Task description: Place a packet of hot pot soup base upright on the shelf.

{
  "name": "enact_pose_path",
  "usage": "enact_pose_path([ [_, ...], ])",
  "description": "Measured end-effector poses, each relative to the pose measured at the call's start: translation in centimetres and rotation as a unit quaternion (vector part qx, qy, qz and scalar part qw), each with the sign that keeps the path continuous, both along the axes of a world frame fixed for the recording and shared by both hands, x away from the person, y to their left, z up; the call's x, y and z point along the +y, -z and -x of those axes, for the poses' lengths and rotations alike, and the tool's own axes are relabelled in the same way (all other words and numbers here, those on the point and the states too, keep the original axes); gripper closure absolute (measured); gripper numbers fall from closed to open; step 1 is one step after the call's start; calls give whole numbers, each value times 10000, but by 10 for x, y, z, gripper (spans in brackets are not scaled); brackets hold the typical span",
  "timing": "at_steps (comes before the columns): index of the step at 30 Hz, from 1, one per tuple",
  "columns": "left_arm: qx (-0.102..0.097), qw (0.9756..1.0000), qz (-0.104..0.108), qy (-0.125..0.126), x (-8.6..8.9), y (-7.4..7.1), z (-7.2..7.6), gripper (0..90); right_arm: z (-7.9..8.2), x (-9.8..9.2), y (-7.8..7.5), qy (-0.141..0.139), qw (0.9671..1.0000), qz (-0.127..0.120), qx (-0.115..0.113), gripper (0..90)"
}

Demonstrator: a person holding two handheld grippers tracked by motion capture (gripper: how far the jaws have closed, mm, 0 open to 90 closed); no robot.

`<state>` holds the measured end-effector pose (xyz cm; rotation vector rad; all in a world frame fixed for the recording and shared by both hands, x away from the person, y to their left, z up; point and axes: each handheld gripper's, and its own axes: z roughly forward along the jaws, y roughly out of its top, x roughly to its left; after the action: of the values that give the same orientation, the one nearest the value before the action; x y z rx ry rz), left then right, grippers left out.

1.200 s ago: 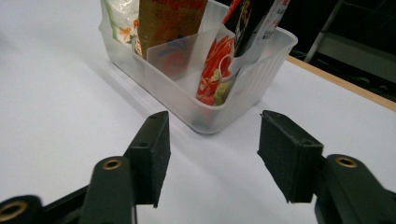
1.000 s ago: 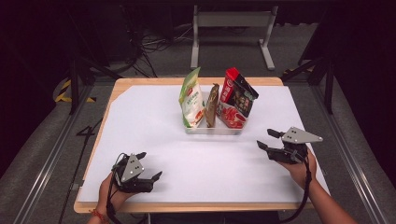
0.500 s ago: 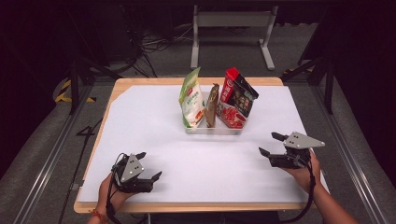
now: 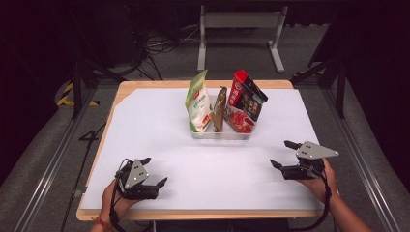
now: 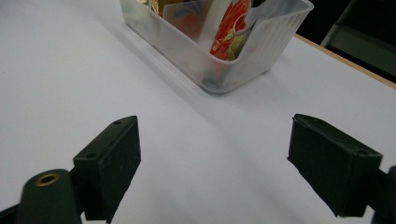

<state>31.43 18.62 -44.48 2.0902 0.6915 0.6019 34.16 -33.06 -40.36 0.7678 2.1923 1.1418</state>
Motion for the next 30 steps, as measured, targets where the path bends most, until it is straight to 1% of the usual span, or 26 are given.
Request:
enact_pose_path([
  [9, -3, 10000, 4, 5, 0, 0, -1, 151, 8, -9, 1, -51, 10000, -54, -45, 162],
  [15, 0, 10000, 14, -12, 1, 0, -1, 151, 13, -11, 4, -45, 10000, -45, -11, 160],
  [18, -2, 10000, 23, -4, 1, 0, -2, 151, 16, -13, 6, -9, 10000, -24, 16, 154],
  [22, 3, 10000, 27, -8, 1, 0, -2, 151, 20, -18, 8, 35, 9999, -97, 58, 152],
  [25, 7, 10000, 1, -4, 0, 1, -3, 151, 24, -21, 9, 32, 9999, -83, 59, 150],
  [30, 15, 10000, 37, -15, 0, 0, -4, 150, 30, -29, 12, 120, 9999, -69, 83, 139],
])
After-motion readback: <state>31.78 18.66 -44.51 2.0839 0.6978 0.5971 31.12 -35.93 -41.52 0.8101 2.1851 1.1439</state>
